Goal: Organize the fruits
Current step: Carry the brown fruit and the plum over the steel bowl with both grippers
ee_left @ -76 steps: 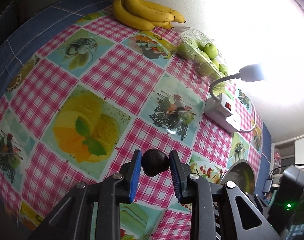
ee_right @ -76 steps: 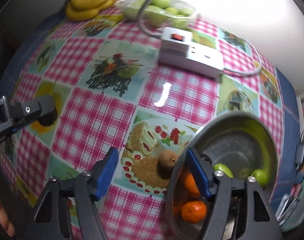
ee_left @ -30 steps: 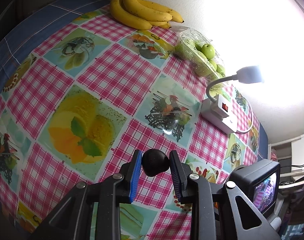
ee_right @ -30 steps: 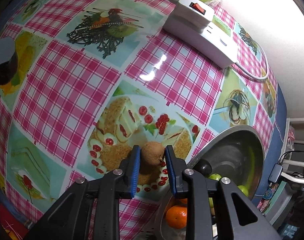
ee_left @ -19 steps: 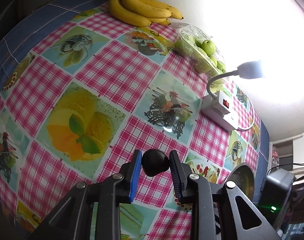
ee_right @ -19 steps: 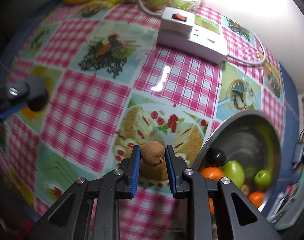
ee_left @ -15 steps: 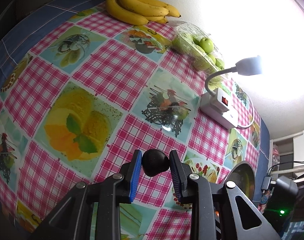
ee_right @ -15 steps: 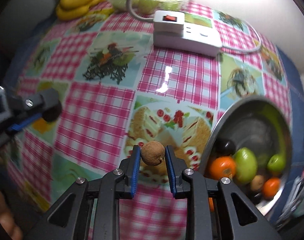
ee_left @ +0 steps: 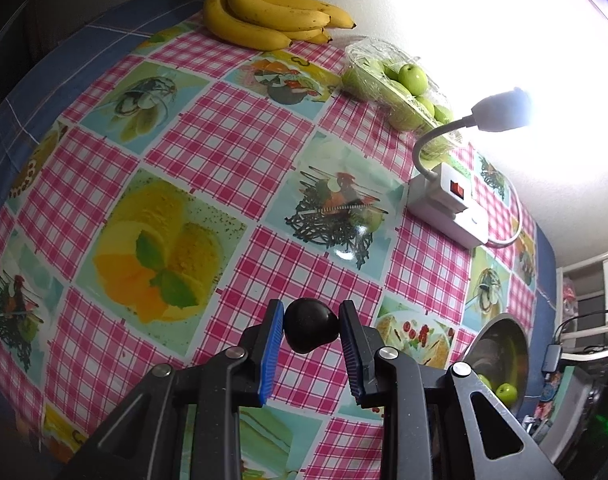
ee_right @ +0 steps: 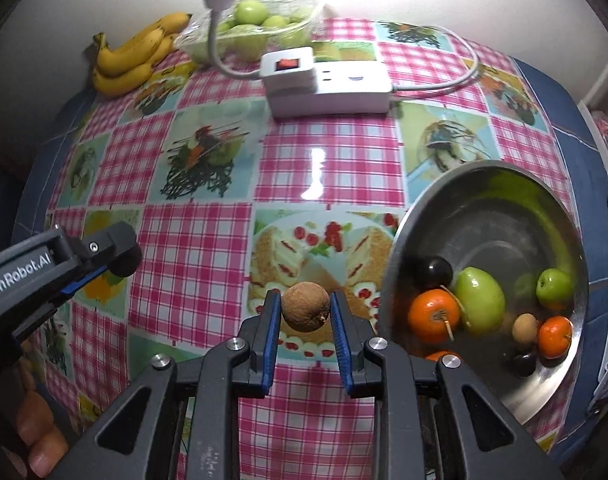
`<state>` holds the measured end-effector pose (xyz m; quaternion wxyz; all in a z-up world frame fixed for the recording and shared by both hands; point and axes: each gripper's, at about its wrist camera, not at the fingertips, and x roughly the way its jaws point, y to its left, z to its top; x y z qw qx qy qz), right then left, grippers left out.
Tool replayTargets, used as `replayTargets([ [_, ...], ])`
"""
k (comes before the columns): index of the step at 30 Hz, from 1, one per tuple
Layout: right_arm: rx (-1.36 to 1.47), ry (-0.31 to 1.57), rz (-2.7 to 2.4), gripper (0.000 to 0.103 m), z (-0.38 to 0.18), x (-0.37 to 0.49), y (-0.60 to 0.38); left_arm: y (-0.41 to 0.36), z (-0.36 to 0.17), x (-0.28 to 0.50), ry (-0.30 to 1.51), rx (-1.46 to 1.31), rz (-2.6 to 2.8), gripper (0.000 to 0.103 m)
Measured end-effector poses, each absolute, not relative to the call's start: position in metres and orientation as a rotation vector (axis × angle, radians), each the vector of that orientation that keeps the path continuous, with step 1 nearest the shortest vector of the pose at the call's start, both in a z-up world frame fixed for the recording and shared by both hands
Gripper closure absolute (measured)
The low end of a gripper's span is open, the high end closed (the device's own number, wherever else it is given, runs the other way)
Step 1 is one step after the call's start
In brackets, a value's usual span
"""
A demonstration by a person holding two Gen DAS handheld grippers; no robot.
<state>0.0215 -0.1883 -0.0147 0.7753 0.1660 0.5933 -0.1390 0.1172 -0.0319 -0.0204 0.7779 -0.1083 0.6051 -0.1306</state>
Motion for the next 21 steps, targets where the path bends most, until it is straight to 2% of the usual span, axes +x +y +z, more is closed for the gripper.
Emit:
replayTargets([
  [21,0.53,1.192,-0.449,0.077,-0.005,-0.014,-0.265,-0.095,-0.014,0.086,1.279,-0.013,-0.355,0.073],
])
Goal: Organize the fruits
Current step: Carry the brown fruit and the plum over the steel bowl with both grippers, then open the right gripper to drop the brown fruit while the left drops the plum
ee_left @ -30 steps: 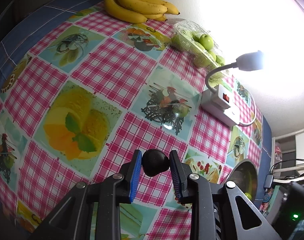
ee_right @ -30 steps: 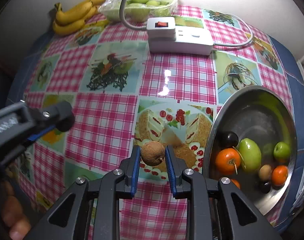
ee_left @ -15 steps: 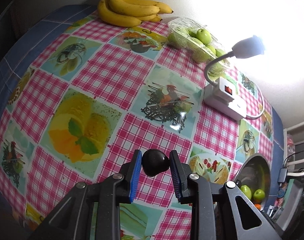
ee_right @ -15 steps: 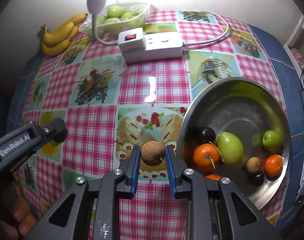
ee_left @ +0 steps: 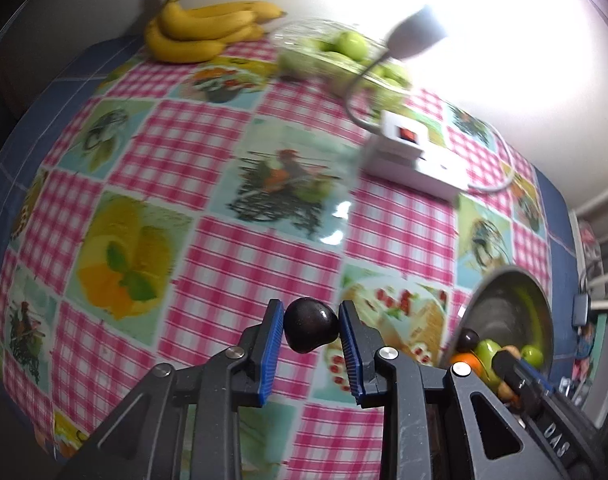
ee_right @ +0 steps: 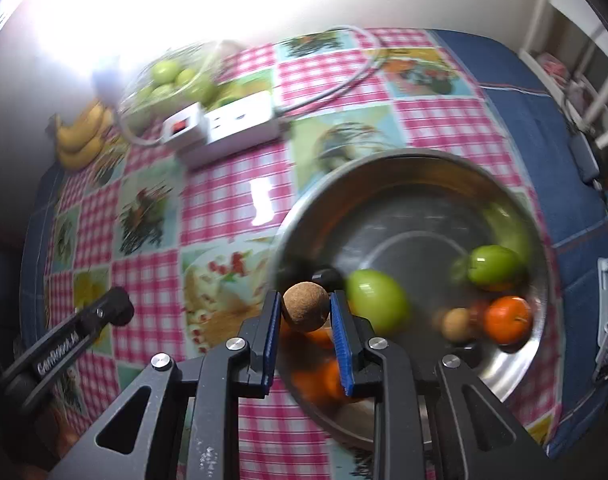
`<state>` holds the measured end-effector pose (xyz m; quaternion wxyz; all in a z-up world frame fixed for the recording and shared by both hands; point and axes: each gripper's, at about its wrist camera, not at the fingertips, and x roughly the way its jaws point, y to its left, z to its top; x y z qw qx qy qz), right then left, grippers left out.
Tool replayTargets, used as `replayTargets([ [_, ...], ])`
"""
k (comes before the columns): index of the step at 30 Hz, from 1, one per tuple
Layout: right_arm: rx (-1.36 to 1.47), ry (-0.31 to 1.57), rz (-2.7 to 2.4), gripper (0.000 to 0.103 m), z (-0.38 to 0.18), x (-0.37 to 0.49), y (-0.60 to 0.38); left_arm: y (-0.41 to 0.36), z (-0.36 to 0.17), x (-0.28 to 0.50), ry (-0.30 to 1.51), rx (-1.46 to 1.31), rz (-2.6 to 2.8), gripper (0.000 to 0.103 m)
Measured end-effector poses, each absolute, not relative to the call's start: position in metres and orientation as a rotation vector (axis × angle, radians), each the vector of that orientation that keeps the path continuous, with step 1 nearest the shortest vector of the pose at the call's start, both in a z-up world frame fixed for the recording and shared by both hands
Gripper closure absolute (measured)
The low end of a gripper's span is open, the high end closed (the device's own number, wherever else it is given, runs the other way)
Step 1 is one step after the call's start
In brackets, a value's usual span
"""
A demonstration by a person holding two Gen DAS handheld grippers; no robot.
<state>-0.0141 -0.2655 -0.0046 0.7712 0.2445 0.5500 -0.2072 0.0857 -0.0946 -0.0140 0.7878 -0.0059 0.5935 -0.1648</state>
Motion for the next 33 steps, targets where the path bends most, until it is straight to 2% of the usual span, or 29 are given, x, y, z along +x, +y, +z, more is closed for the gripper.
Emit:
replayTargets([
  [7,0.6,1.165,-0.543,0.077,-0.005,-0.043,-0.306,-0.138,-0.006,0.059,1.259,0.069,-0.486,0.073],
  [20,0.691,1.121,-0.593,0.077,-0.015,-0.065,-0.343,-0.214,0.002,0.027,1.1,0.216,-0.69,0.073],
  [33,0.717,1.178,-0.588,0.077,-0.04,-0.061,-0.351,-0.227,-0.031,0.035,1.167,0.169,-0.717,0.073],
])
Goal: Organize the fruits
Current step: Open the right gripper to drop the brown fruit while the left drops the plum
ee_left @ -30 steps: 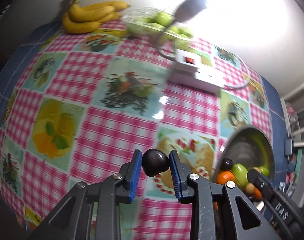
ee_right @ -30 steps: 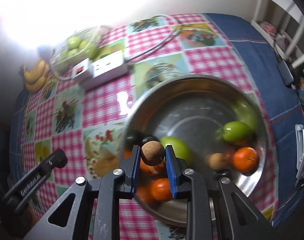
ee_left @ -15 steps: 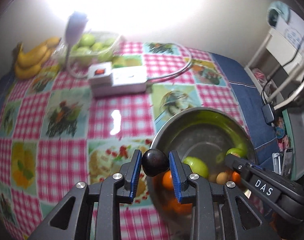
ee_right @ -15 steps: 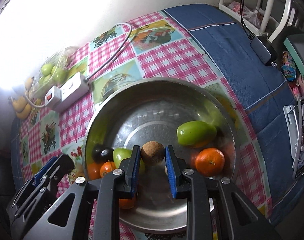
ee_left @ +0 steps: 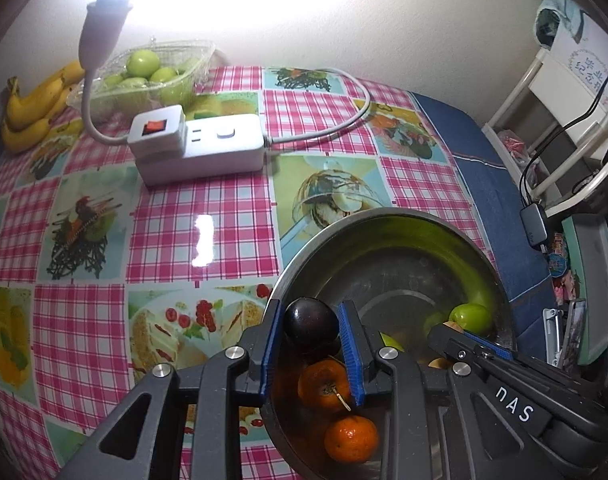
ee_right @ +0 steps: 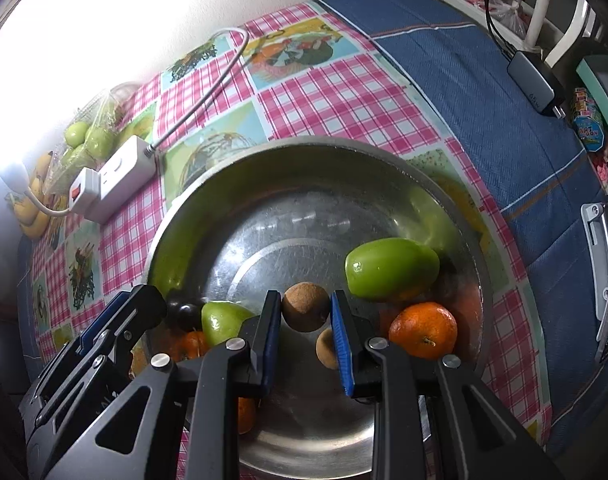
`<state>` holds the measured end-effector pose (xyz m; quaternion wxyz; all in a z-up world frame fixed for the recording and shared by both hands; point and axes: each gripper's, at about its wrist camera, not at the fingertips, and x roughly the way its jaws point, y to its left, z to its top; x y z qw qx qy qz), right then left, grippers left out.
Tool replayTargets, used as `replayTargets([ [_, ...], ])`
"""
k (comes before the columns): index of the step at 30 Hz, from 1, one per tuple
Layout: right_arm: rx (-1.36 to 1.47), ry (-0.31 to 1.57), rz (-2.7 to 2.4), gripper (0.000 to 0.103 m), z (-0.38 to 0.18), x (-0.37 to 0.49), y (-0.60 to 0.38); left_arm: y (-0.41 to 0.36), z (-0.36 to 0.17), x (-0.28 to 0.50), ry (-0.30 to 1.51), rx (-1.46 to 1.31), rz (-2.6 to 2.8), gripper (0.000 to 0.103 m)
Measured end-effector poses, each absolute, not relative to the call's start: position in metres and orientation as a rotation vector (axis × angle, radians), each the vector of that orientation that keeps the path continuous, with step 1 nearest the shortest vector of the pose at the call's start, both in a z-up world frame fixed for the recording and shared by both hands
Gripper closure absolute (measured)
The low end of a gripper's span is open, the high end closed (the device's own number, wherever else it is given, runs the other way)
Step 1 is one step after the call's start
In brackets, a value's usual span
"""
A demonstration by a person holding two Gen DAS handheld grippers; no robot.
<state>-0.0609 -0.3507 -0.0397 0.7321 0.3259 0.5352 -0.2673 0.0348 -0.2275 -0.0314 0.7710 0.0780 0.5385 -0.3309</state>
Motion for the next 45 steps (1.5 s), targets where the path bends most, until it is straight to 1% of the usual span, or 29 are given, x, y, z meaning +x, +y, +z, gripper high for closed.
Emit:
replayTargets([
  [26,0.687,1.208,-0.586,0.076,-0.041,-0.058,-0.345,-0.223,-0.03,0.035,1.226,0.127,-0.711,0.07],
  [27,0.684,1.207,-0.585,0.076,-0.04,-0.058,-0.345,-0.223,-0.03,0.035,1.225,0.127,-0.712,0.07],
  [29,0.679,1.205,-0.584,0.076,-0.039,-0.057,-0.344,-0.224,-0.028,0.035,1.223,0.124,-0.717,0.064],
  [30,0.678,1.205,-0.585,0.076,-0.039,-0.057,-0.343,-0.224,-0.027,0.034,1.22,0.124,-0.718,0.059],
  [38,0.66,1.197,-0.583,0.075,-0.032,-0.056,-0.341,-0.218,-0.018,0.039,1.198,0.101,-0.704,0.058],
  [39,0.658,1.197,-0.582,0.07,-0.032,-0.055,-0.341,-0.215,-0.016,0.041,1.189,0.101,-0.69,0.056],
  [40,0.654,1.196,-0.579,0.065,-0.031,-0.055,-0.341,-0.213,-0.015,0.042,1.182,0.101,-0.678,0.053],
  [41,0.651,1.194,-0.578,0.059,-0.03,-0.055,-0.34,-0.211,-0.013,0.044,1.175,0.105,-0.661,0.051],
  [44,0.642,1.197,-0.575,0.055,-0.029,-0.053,-0.338,-0.202,-0.013,0.051,1.169,0.132,-0.583,0.046],
  [45,0.64,1.198,-0.573,0.049,-0.029,-0.053,-0.338,-0.198,-0.015,0.054,1.172,0.146,-0.542,0.043],
])
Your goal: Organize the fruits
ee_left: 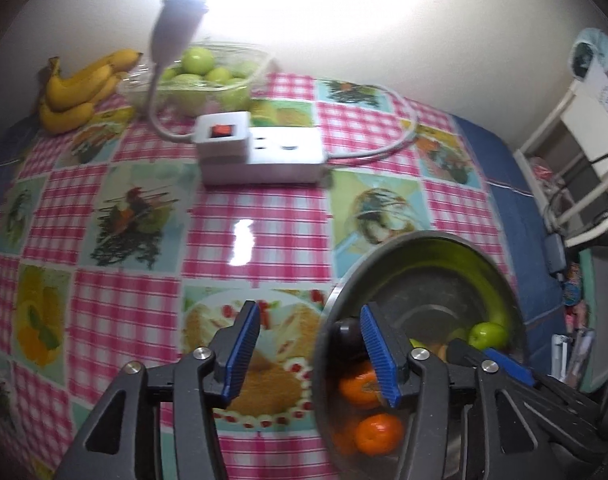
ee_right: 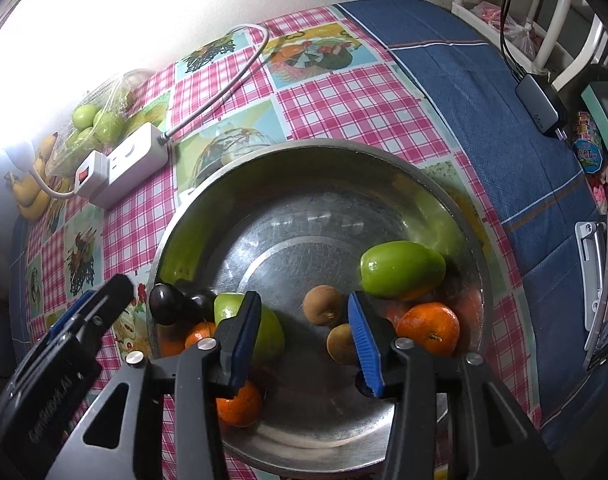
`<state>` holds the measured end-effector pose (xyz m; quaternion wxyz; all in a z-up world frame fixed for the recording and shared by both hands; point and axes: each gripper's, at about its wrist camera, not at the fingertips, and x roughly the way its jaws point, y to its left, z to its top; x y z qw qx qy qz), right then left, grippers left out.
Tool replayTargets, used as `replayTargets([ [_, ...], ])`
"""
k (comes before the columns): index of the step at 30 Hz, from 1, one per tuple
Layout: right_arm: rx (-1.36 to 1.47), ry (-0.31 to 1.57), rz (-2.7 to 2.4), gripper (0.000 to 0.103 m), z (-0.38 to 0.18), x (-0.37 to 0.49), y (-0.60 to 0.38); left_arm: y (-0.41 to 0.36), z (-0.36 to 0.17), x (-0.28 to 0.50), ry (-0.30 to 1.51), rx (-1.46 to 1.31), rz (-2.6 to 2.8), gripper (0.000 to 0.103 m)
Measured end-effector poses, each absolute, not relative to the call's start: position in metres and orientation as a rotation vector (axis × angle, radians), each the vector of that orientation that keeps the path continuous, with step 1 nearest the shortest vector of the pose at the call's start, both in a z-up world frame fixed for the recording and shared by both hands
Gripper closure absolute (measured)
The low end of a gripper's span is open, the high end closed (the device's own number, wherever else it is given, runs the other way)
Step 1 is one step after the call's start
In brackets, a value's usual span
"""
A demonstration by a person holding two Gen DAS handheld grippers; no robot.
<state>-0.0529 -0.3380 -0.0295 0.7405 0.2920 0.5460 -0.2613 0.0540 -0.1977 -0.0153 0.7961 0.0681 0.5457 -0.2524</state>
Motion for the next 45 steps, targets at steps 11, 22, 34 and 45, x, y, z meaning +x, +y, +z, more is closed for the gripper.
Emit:
replayTargets([
  [11,0.595,1.211,-0.555,0.028,-0.032,-0.046,-0.331,-0.168,-0.041,0.074,1.224,0.225,-0.301,0.029],
  [22,0.549,1.202,-0.542,0.015,-0.031,-0.042,-0.324,-0.16,-0.041,0.076,1.192,0.262,-0.238,0.003],
  [34,0.479,1.158,-0.531,0.003,-0.019,-0.046,-0.301,-0.141,-0.022,0.056,1.11,0.342,-0.221,0.001],
  [45,0.378,1.139,-0.522,0.003,-0.011,-0.086,-0.253,-0.098,0.002,0.01,1.051,0.397,-0.223,0.001],
])
